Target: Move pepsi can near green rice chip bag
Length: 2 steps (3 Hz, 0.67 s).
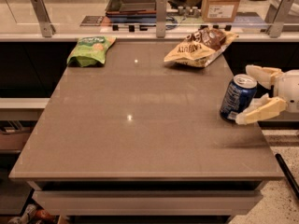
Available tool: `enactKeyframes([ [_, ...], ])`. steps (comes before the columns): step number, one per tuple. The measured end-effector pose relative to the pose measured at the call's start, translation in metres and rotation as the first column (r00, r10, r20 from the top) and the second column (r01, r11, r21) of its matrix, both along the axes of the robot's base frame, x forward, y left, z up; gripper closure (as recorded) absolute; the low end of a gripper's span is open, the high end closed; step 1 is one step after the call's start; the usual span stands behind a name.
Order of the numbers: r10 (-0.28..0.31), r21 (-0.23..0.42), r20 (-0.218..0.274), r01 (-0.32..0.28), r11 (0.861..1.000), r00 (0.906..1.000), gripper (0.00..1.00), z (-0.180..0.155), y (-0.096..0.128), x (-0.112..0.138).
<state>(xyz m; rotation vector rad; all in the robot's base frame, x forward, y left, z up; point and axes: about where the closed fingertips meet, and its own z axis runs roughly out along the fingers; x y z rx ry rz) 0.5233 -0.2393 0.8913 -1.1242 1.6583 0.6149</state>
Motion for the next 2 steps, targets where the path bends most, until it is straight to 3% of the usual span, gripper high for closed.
enactKeyframes([
  [2, 0.009, 0.001, -0.001, -0.009, 1.0, 1.0, 0.41, -0.0003, 0.0048, 0.0009],
])
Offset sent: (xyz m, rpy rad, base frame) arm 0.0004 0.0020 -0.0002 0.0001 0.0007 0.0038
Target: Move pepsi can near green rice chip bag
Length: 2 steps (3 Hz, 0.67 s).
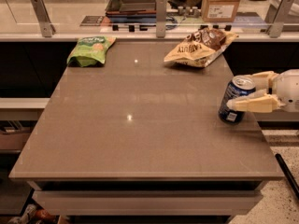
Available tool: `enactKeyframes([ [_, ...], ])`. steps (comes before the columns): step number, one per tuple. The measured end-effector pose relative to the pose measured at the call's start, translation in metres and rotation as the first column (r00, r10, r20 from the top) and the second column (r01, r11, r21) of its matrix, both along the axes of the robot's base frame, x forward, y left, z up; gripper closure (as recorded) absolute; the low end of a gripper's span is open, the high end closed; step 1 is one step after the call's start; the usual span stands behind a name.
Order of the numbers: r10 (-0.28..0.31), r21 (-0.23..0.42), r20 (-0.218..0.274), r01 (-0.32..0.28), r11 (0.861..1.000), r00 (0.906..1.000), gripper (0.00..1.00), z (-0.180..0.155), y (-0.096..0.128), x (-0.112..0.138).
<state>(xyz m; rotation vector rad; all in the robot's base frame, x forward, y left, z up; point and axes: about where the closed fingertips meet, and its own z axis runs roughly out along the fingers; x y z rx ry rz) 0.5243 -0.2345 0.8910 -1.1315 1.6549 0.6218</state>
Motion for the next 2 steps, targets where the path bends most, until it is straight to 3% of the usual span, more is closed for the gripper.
enactKeyframes([
  [2, 0.009, 0.001, -0.001, -0.009, 1.0, 1.0, 0.87, -0.0003, 0.0047, 0.0009],
])
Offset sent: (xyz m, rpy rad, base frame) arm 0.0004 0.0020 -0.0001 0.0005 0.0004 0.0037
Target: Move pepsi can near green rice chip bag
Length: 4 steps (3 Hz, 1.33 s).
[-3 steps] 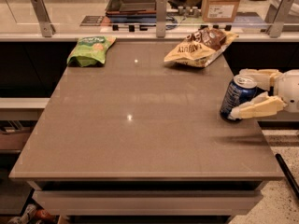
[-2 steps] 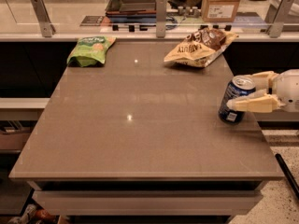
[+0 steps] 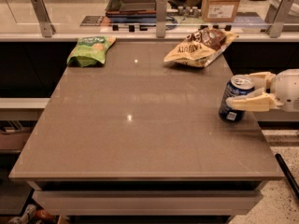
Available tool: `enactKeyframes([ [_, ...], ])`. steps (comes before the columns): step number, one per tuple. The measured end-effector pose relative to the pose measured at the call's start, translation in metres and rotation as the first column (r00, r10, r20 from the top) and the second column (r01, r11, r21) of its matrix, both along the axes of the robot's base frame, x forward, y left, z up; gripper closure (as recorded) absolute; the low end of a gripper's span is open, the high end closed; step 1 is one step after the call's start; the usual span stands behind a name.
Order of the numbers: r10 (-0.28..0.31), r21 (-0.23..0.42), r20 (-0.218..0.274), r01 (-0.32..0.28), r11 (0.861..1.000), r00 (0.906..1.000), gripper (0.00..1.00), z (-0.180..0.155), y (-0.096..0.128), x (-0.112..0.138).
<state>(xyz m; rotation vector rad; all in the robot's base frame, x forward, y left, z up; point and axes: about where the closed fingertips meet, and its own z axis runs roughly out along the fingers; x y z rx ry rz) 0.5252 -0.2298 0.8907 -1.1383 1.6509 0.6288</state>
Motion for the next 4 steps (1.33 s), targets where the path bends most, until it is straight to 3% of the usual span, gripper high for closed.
enactKeyframes([
  [1, 0.004, 0.001, 0.0, -0.004, 1.0, 1.0, 1.0, 0.0, 0.002, 0.0],
  [2, 0.006, 0.001, 0.001, -0.006, 1.0, 1.0, 1.0, 0.004, 0.007, 0.004],
  [4, -0.075, -0.022, 0.039, 0.076, 0.997, 0.9964, 1.0, 0.048, 0.053, 0.053],
])
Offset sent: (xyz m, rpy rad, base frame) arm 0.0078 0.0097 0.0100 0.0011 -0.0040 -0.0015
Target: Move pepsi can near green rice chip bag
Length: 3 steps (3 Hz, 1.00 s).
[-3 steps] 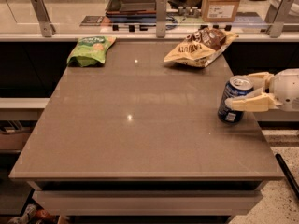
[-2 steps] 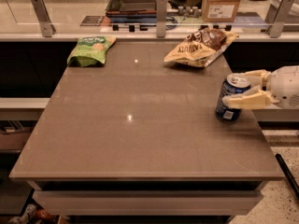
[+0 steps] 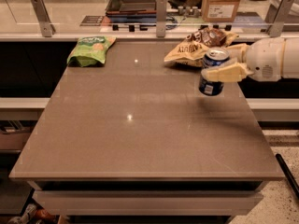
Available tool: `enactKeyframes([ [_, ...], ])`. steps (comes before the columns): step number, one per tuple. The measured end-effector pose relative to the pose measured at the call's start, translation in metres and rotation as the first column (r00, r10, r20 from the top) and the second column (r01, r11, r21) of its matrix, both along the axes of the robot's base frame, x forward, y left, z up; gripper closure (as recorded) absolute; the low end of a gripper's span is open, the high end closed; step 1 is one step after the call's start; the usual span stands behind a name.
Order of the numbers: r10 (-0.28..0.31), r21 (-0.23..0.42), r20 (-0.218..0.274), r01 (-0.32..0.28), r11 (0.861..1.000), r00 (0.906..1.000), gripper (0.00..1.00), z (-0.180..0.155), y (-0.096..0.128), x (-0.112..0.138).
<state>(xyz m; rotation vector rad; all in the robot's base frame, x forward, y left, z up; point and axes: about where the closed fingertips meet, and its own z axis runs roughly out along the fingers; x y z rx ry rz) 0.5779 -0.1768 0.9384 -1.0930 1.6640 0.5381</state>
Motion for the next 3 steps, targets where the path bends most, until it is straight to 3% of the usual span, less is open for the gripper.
enactKeyframes([
  [2, -0.085, -0.04, 0.03, 0.086, 0.995, 0.996, 1.0, 0.035, 0.058, 0.045],
  [3, -0.089, -0.058, 0.008, 0.089, 0.994, 0.996, 1.0, 0.041, 0.081, 0.074],
])
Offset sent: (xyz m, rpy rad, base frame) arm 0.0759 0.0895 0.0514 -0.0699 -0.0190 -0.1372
